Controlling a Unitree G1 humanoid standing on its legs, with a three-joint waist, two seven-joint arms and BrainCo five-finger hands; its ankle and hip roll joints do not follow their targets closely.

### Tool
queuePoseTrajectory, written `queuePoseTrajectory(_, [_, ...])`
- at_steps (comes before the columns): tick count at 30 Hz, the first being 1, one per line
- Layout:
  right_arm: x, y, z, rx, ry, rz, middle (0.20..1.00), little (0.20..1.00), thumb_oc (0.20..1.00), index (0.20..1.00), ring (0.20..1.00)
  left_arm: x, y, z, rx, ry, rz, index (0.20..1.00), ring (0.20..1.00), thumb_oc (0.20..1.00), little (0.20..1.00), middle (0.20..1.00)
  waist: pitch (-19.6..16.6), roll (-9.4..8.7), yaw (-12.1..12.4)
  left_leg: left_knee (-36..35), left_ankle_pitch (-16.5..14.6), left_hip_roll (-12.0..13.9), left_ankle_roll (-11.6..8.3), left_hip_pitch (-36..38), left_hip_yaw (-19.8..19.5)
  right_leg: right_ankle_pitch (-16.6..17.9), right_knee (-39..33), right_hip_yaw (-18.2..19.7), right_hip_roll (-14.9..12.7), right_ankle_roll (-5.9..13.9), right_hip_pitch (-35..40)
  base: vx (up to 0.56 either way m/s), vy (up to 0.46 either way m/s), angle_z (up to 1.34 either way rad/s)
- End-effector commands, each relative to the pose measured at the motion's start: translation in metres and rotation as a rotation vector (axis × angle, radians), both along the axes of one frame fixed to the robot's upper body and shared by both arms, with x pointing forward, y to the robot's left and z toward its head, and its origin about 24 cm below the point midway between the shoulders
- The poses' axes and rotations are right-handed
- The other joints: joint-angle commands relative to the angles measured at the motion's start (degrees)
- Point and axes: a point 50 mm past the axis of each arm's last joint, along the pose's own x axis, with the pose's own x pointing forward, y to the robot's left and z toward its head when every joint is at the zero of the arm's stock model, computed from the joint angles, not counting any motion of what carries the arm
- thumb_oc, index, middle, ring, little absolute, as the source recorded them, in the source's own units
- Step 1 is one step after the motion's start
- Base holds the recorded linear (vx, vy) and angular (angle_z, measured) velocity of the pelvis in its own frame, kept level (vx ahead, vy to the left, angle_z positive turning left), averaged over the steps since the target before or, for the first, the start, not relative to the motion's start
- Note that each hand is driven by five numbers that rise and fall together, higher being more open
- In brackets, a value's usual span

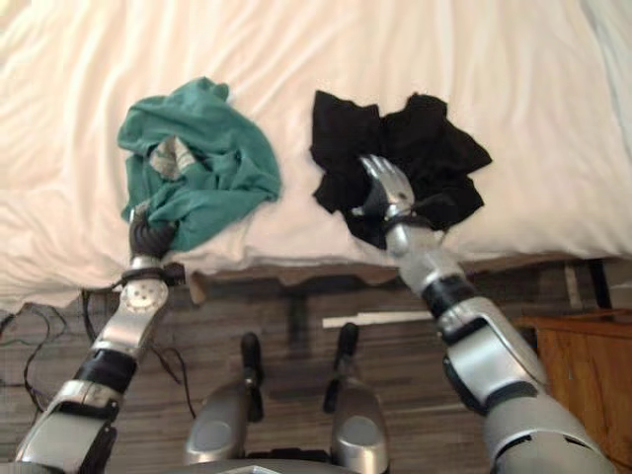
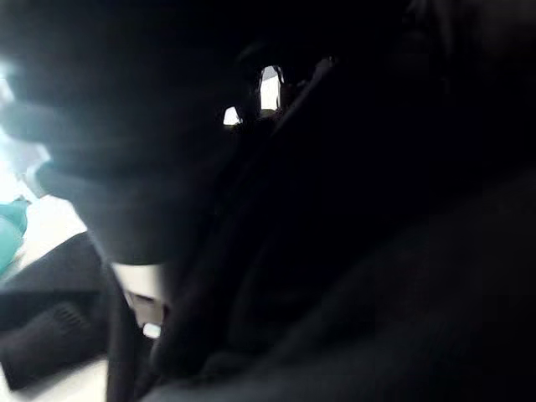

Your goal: Tidy up the quilt and then pick up the clothes from the bed and put them into the laundry hamper.

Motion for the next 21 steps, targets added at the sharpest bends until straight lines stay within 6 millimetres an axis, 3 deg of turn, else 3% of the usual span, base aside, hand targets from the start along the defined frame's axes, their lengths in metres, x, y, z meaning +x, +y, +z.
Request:
queuePoseTrajectory(1, [-0.017,0.001,-0.062,0.025,0.241,-0.040,0.200,0.200,0.200,0.200,0.200,-0.012,-0.007,-0.035,-0.108,0.124,0.013,0.200,0.200,0.200,0.200,0.200,-4.8,-0.73,0.8,-1.6,2.3,5.2,-5.68,-1.6,-0.3,-6.8,6.1,0.5,-5.5,4.77,-3.4,0.03,0.027,0.18])
queuePoseTrajectory(2, [-0.031,0.012,-0.085,0.073,0.303,-0.003,0.200,0.200,0.200,0.200,0.200,-0.017,-0.013,-0.039,-0.150,0.125,-0.021,0.200,0.200,0.200,0.200,0.200,-6.1,-0.78,1.0,-1.5,1.8,4.9,-5.34,-0.8,-0.5,-7.0,5.9,0.1,-5.6,4.83,-2.1,0.03,0.021,0.18])
queuePoseTrajectory(3, [-0.031,0.012,-0.085,0.073,0.303,-0.003,0.200,0.200,0.200,0.200,0.200,-0.017,-0.013,-0.039,-0.150,0.125,-0.021,0.200,0.200,0.200,0.200,0.200,-6.1,-0.78,1.0,-1.5,1.8,4.9,-5.34,-0.8,-0.5,-7.0,5.9,0.1,-5.6,4.83,-2.1,0.05,0.041,0.21])
queuePoseTrajectory(4, [-0.049,0.021,-0.105,0.139,0.354,0.048,0.200,0.200,0.200,0.200,0.200,-0.026,-0.020,-0.044,-0.189,0.129,-0.065,0.200,0.200,0.200,0.200,0.200,-7.5,-1.16,0.7,-1.5,1.2,4.7,-4.86,0.2,-0.6,-7.2,6.1,-0.1,-5.7,4.99,-1.2,0.03,0.041,0.09])
queuePoseTrajectory(6, [-0.071,0.019,-0.120,0.251,0.402,0.084,0.200,0.200,0.200,0.200,0.200,-0.040,-0.020,-0.051,-0.216,0.137,-0.096,0.200,0.200,0.200,0.200,0.200,-8.7,-1.64,0.2,-1.5,0.3,4.6,-4.25,1.8,-0.7,-8.6,8.0,-0.3,-5.6,5.19,-0.4,0.01,0.055,0.09])
queuePoseTrajectory(7, [-0.072,0.019,-0.120,0.251,0.404,0.083,0.200,0.200,0.200,0.200,0.200,-0.041,-0.021,-0.051,-0.216,0.139,-0.096,0.200,0.200,0.200,0.200,0.200,-9.0,-1.68,0.2,-1.5,0.5,4.5,-4.19,1.5,-0.7,-8.4,8.0,-0.3,-5.6,5.19,-0.6,-0.04,0.060,0.11])
queuePoseTrajectory(9, [-0.110,0.019,-0.145,0.377,0.529,0.156,0.200,0.200,0.200,0.200,0.200,-0.068,-0.012,-0.067,-0.226,0.193,-0.112,0.200,0.200,0.200,0.200,0.200,-9.6,-2.20,0.1,-1.3,-0.7,4.3,-3.23,3.6,-1.1,-9.9,11.1,-0.1,-5.1,5.16,-0.4,-0.02,0.035,0.08])
queuePoseTrajectory(10, [-0.111,0.019,-0.146,0.377,0.533,0.155,0.200,0.200,0.200,0.200,0.200,-0.069,-0.012,-0.068,-0.226,0.197,-0.112,0.200,0.200,0.200,0.200,0.200,-9.7,-2.21,0.1,-1.4,-0.7,4.3,-3.24,3.7,-1.0,-10.0,11.1,-0.1,-5.1,5.16,-0.3,0.00,0.000,0.00])
queuePoseTrajectory(13, [-0.156,0.017,-0.173,0.545,0.687,0.170,0.200,0.200,0.200,0.200,0.200,-0.097,0.007,-0.081,-0.311,0.229,-0.042,0.200,0.200,0.200,0.200,0.200,-11.7,-2.81,0.6,-0.9,-1.4,4.4,-3.07,5.7,-1.6,-11.4,10.0,-0.7,-3.7,4.85,2.6,0.05,-0.021,0.01])
queuePoseTrajectory(19, [-0.171,0.047,-0.182,0.728,0.785,0.253,0.200,0.200,0.200,0.200,0.200,-0.116,0.028,-0.089,-0.455,0.210,0.106,0.200,0.200,0.200,0.200,0.200,-12.7,-2.54,2.8,-0.7,-0.6,5.3,-3.52,5.7,-3.3,-11.4,6.6,-1.7,-2.0,4.27,5.1,0.03,-0.014,-0.07])
queuePoseTrajectory(21, [-0.169,0.052,-0.182,0.803,0.773,0.237,0.200,0.200,0.200,0.200,0.200,-0.118,0.027,-0.092,-0.458,0.220,0.119,0.200,0.200,0.200,0.200,0.200,-11.9,-2.37,5.8,0.0,0.9,5.4,-4.11,2.8,-5.2,-11.1,5.4,-4.8,-2.2,4.24,5.9,-0.12,-0.046,0.08])
